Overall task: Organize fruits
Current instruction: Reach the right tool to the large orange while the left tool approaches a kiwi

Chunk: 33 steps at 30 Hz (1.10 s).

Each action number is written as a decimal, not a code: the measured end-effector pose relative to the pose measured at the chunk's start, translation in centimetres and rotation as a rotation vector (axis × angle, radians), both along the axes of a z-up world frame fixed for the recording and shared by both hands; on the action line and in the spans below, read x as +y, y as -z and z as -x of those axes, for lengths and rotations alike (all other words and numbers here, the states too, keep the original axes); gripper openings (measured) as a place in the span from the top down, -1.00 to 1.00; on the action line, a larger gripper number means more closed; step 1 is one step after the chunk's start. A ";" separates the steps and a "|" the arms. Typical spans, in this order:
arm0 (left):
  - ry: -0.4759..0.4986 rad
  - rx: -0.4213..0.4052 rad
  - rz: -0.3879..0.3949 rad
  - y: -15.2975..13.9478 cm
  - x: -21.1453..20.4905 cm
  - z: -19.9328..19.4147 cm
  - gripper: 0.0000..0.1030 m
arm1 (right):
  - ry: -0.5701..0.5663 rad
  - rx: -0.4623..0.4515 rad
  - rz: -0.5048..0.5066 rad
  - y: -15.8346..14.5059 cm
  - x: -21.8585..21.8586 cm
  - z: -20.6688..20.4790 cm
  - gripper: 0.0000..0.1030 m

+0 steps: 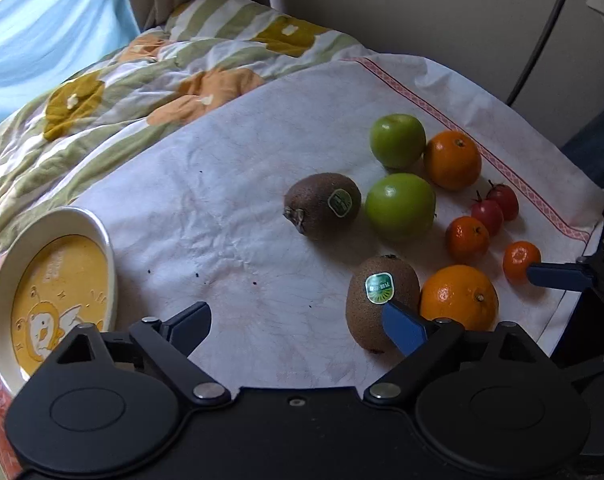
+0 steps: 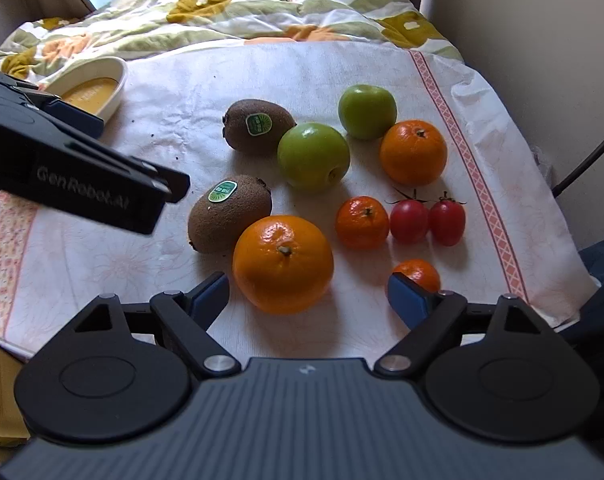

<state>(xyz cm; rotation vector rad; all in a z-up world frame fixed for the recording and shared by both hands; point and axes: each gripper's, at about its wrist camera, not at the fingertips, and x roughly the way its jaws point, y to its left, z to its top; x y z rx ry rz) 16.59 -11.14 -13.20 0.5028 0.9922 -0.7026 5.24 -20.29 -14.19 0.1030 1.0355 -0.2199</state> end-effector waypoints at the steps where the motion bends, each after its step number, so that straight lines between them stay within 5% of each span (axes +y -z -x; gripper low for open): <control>1: 0.021 0.003 -0.002 0.3 -0.2 0.0 -0.83 | 0.000 0.004 0.002 0.4 0.2 -0.3 -0.88; 10: 0.121 0.043 -0.001 1.2 -1.1 -0.6 -0.83 | 0.030 0.002 -0.001 1.8 0.9 -1.7 -0.54; 33: 0.290 0.040 -0.011 2.5 -3.4 0.8 -0.75 | 0.143 0.027 0.018 1.7 -0.2 0.8 -0.51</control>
